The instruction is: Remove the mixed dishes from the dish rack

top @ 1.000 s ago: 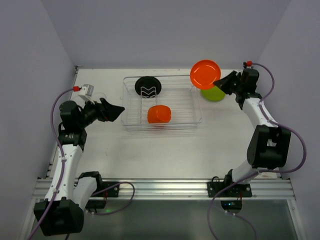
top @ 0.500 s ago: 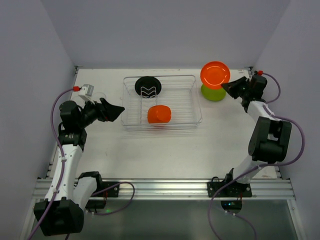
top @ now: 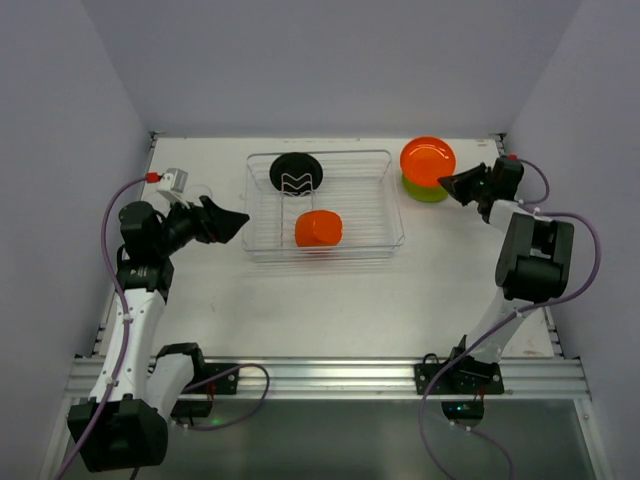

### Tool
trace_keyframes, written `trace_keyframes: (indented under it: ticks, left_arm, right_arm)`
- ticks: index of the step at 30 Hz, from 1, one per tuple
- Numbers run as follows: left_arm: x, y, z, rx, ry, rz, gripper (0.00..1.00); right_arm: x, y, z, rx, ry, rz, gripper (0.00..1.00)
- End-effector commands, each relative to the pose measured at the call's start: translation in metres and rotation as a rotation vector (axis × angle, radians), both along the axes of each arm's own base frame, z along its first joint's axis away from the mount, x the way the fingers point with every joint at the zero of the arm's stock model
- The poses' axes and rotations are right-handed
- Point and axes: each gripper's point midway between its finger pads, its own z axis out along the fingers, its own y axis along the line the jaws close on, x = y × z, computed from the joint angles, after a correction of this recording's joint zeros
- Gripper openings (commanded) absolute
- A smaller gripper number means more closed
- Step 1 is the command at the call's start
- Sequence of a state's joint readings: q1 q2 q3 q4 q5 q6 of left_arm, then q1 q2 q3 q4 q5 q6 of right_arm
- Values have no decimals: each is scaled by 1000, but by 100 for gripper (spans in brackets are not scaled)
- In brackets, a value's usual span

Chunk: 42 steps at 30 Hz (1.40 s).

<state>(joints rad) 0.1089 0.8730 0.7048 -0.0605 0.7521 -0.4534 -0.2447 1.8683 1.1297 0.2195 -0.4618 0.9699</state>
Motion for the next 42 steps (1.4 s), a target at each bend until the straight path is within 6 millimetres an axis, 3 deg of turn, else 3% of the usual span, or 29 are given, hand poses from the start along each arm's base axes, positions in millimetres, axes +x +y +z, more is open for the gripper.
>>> trace_keyframes:
  ticks: [1,14,42]
  left_arm:
    - [1,-1,6,-7,-31,-13,100]
    - [1,-1,6,-7,-33,-10,100]
    - [-1,-2,7,-10,-35,-16,100]
  right_arm:
    - [21,-13,18,-2,-77,-35,0]
    - [32,-21,-18,34,-15,-36,0]
    - [30,-27,-42,14,159,-39,0]
